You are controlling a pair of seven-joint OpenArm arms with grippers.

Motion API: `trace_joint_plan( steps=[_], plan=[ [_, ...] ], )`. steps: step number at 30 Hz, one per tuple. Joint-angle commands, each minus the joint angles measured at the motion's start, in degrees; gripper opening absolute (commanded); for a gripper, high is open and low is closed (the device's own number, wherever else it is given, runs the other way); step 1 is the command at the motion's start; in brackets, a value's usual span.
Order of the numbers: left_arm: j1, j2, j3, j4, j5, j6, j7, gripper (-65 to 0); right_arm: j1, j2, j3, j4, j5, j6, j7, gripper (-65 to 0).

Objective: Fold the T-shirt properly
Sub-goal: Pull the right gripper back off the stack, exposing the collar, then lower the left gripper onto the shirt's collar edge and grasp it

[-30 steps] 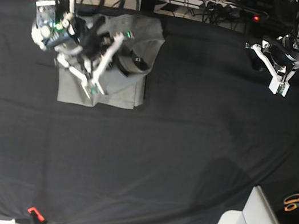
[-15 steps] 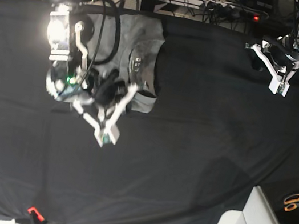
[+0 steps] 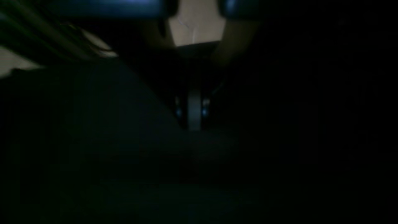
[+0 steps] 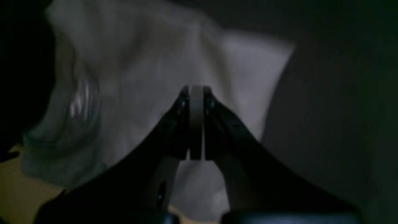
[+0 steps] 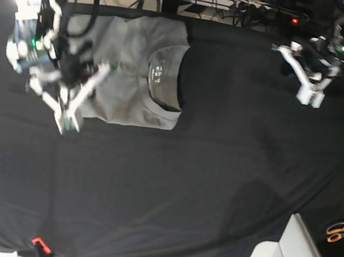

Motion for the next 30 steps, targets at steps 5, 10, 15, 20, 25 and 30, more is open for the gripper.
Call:
trace_joint_plan(
  steps=[5, 10, 15, 20, 25, 30],
  plan=[
    [-1.2, 2.0, -0.3, 7.4, -9.9, -6.2, -1.3, -65.0, -4.9, 2.5, 4.4, -2.6, 0.2, -0.2, 8.5, -65.0],
    [-4.6, 1.7, 5.0, 2.2, -19.7, -15.6, -1.3, -13.2, -7.4, 4.6, 4.5, -5.2, 0.2, -0.2, 10.9, -65.0],
    [-9.8, 4.4, 11.6, -8.7, -20.5, -23.8, -1.6, 0.0, -9.8, 4.6, 4.5, -5.8, 0.2, -0.2, 13.3, -65.0],
    [-13.3, 8.3, 12.0, -16.7, -20.1, -23.8, -1.7, 0.0, -10.3, 4.6, 4.5, -5.9, 0.2, 1.5, 13.6, -65.0],
    [-15.9, 10.9, 12.1, -21.0, -20.1, -23.8, -1.8, 0.0, -10.6, 4.6, 4.5, -6.4, 0.2, 7.2, 14.1, -65.0],
    [-18.3, 13.2, 12.3, -25.4, -18.8, -23.8, -1.8, 0.0, -10.6, 4.6, 4.6, -8.7, 0.2, 7.2, 14.3, -65.0]
  ],
)
